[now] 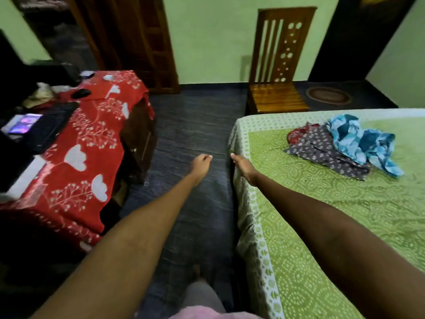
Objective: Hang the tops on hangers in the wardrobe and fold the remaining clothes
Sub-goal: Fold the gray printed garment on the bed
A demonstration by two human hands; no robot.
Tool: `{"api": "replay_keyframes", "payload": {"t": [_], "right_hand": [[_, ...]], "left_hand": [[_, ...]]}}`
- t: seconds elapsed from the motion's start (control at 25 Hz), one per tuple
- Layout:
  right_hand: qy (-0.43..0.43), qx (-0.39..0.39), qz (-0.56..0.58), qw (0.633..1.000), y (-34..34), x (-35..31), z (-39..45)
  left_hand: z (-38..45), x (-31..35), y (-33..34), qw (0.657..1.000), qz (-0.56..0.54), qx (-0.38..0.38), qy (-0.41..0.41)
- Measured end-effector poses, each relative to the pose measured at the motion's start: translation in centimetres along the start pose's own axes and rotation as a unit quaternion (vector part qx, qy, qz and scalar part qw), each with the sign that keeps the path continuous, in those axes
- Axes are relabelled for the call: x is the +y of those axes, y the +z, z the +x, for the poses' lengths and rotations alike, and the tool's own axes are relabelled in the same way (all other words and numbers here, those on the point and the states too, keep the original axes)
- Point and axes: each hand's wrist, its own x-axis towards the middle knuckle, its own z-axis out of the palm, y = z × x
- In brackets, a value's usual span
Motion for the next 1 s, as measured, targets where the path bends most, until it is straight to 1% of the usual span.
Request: {"api": "replay_keyframes", "payload": {"t": [0.12,0.24,0.32,0.4,0.48,0.56,0.64,0.72,0.8,0.92,1.0], "right_hand": [[0.033,0.035,0.035,0.998,-3.1,-1.1,4.6],[0.059,0.113,0.071,0.989,-7.1,-1.4,10.5],[0.075,0.158,0.083,0.981,-9.7,-1.1,13.9],[0.094,0.187,0.115,0.971,-12.0,-0.4,15.8],[0.111,0.233,0.139,0.956,-14.9,0.7,18.1],[0.129,0.274,0.162,0.939,-18.1,2.4,20.3],[0.141,0.317,0.197,0.917,-21.7,4.1,22.8],[0.161,0.338,0.263,0.889,-24.5,5.4,24.7],[0.185,0.346,0.311,0.866,-27.0,6.4,26.4],[0.219,0.35,0.319,0.853,-29.7,8.1,29.2],[0.246,0.361,0.326,0.838,-30.9,9.2,31.2]], "left_hand": [[7.8,2.4,3.2,0.998,0.017,-0.051,0.012],[14.0,6.9,6.3,0.991,0.046,-0.123,0.039],[17.8,10.3,8.4,0.978,0.081,-0.186,0.047],[21.1,13.0,10.7,0.968,0.104,-0.222,0.057],[24.4,15.3,14.1,0.953,0.137,-0.258,0.077],[27.0,17.2,18.2,0.929,0.181,-0.308,0.093],[29.4,19.1,22.5,0.911,0.199,-0.344,0.107],[31.1,20.5,25.9,0.903,0.203,-0.365,0.104],[33.0,21.8,29.1,0.883,0.223,-0.401,0.096],[36.6,23.3,33.9,0.849,0.274,-0.44,0.107],[39.0,23.8,36.9,0.842,0.28,-0.448,0.109]]}}
